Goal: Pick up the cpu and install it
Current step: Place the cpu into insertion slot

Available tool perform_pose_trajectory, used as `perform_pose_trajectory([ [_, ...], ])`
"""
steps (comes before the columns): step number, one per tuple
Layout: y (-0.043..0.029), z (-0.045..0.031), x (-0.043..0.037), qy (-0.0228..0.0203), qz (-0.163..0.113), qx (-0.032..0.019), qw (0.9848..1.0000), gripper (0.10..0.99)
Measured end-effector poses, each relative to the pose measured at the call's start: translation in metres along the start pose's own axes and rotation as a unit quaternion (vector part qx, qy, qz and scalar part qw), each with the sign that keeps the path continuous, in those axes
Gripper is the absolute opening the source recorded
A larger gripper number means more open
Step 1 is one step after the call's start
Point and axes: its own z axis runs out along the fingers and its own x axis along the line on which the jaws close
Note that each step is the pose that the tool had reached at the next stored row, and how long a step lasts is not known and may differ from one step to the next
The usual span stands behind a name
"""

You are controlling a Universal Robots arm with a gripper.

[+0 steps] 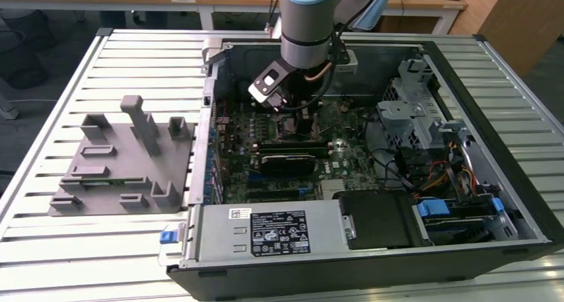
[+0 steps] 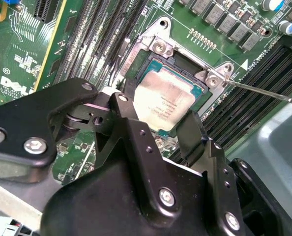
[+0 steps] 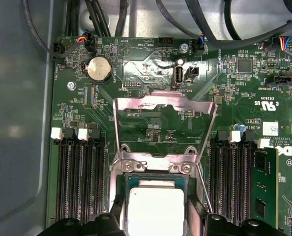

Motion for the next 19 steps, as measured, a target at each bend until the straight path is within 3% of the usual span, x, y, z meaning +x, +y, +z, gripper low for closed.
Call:
perform_pose_trajectory([
  [6,-0.0001,-0.0005,0.0,-0.0002,0.0,0.0001,1.0,0.608],
  [12,0.0002,-0.0073,0.0001,-0.0001,0.0,0.0001,1.0,0.608],
  [13,0.0002,-0.0082,0.0001,-0.0001,0.0,0.0001,1.0,0.592],
  [15,0.0002,-0.0098,0.0001,-0.0001,0.0,0.0001,1.0,0.467],
  [16,0.0003,-0.0106,0.0001,-0.0001,0.0,0.0001,1.0,0.467],
  [18,0.0003,-0.0121,0.0002,-0.0001,0.0,0.0001,1.0,0.349],
  [19,0.0004,-0.0128,0.0002,-0.0001,0.0,0.0001,1.0,0.349],
])
